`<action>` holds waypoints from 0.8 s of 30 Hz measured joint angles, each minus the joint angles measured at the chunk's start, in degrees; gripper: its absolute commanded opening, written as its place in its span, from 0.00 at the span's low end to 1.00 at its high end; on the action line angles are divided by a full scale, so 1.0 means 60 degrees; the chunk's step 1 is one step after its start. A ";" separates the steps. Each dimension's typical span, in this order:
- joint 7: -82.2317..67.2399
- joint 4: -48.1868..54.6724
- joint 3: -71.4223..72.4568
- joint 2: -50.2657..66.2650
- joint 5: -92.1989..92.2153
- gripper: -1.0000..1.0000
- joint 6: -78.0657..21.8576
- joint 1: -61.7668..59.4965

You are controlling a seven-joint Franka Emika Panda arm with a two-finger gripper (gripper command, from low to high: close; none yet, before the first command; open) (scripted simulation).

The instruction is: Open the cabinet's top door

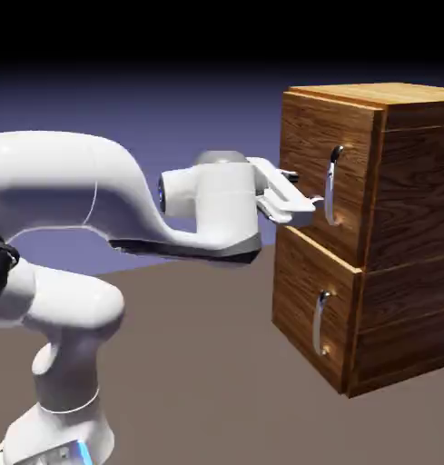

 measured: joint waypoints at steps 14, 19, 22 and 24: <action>-0.0279 0.0483 -0.0443 0.0788 -0.0433 0.00 -0.1223 0.0961; 0.1569 0.0416 0.0925 0.1803 -0.0999 0.00 -0.1087 -0.0526; 0.2816 0.0608 0.1609 0.2446 -0.1591 0.00 -0.0755 -0.1288; 0.3609 0.0696 0.2206 0.2860 -0.1627 0.00 -0.0533 -0.1932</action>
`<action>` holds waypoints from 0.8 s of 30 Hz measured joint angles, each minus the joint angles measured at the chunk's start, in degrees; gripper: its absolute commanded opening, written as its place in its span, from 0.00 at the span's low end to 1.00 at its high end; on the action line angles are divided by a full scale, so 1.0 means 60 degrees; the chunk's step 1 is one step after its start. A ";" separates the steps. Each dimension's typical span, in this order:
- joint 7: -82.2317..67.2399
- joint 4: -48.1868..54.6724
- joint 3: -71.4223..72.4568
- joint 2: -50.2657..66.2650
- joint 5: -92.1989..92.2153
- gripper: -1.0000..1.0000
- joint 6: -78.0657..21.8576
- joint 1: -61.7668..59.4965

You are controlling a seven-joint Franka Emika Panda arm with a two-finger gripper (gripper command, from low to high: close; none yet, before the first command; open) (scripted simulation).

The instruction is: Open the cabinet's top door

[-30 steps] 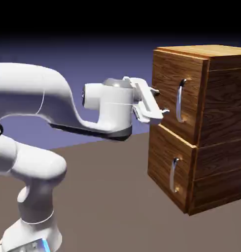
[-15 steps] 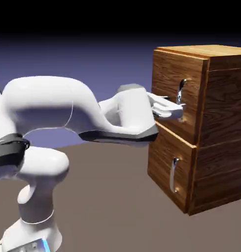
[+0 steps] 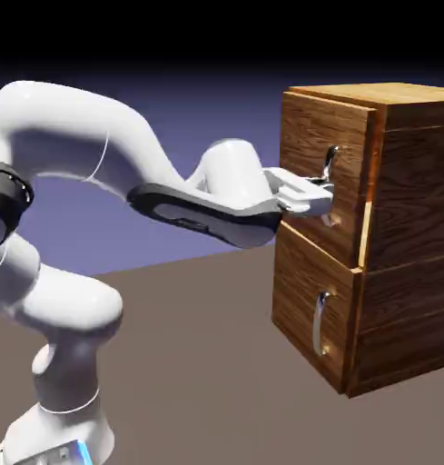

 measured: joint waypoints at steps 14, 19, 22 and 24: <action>0.0447 -0.1111 0.4400 -0.0066 0.2046 0.00 -0.0150 -0.4276; -0.0772 -0.1823 0.5555 -0.0778 0.4119 0.00 -0.0540 -0.5067; -0.1471 -0.2203 0.6203 -0.1205 0.5362 0.00 -0.0809 -0.5404; -0.1925 -0.2434 0.6620 -0.1484 0.6190 0.00 -0.1009 -0.5572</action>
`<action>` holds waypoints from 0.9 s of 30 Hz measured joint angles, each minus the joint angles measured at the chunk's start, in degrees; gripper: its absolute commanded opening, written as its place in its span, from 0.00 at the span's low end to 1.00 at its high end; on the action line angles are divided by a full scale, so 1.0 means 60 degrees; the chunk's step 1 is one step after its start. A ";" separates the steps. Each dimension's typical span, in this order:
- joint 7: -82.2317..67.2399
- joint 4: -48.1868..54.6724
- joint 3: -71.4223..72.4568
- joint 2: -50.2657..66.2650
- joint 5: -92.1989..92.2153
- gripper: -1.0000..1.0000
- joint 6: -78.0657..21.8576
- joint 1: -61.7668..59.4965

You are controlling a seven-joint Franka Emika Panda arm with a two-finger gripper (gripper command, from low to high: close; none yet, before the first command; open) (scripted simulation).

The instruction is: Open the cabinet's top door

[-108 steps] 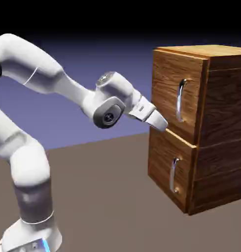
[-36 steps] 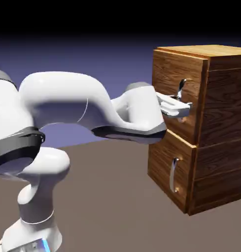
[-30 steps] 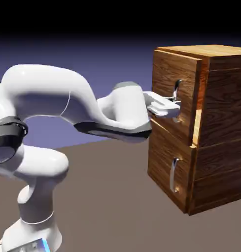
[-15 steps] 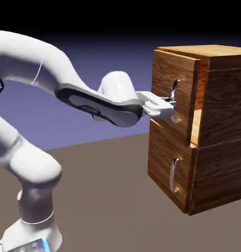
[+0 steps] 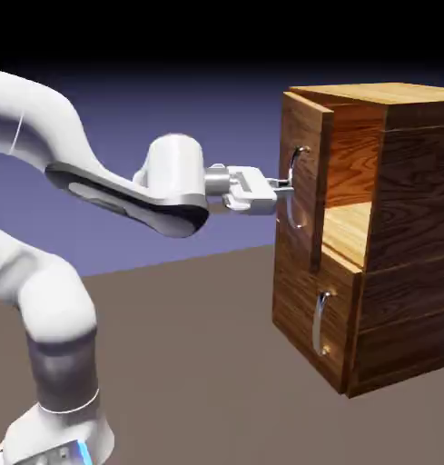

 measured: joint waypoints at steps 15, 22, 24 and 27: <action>-0.2928 -0.0947 0.3101 -0.1424 0.6248 0.00 -0.2773 0.0181; -0.3612 -0.0393 0.5092 -0.1061 0.9170 0.00 -0.5315 0.0538; -0.3680 -0.0035 0.5735 -0.0773 0.9911 0.00 -0.6146 0.0496; -0.3695 0.0640 0.6709 -0.0236 1.0871 0.00 -0.7392 0.0253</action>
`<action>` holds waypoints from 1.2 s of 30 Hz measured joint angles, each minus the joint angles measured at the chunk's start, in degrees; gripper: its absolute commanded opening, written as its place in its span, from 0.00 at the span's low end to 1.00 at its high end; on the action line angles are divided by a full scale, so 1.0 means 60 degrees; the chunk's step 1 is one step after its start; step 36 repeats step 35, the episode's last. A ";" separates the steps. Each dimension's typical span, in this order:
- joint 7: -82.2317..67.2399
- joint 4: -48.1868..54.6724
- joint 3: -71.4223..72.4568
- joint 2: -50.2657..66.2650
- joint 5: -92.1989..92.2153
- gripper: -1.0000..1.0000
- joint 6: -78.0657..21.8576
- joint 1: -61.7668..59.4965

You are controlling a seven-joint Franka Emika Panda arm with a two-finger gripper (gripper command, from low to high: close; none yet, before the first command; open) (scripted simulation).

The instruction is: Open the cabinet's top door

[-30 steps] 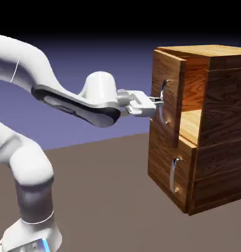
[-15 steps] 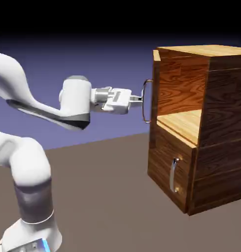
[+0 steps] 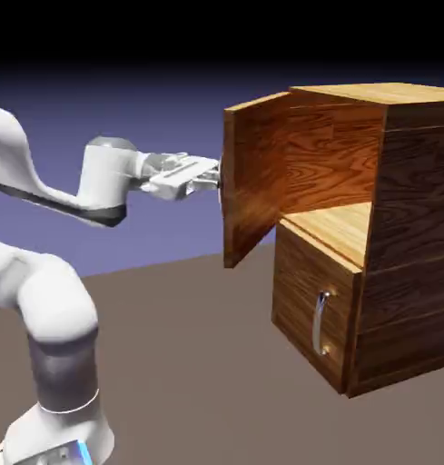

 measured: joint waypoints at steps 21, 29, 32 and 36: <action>0.0536 0.5563 0.7051 0.2736 0.3100 0.00 -0.6222 -0.5967; -0.0086 0.7485 0.9027 0.1655 0.4134 1.00 -0.7211 -0.8694; -0.0211 0.7845 0.9278 0.1472 0.4220 1.00 -0.7325 -0.8967; -0.0552 0.8851 0.9935 0.0961 0.4475 1.00 -0.7665 -0.9717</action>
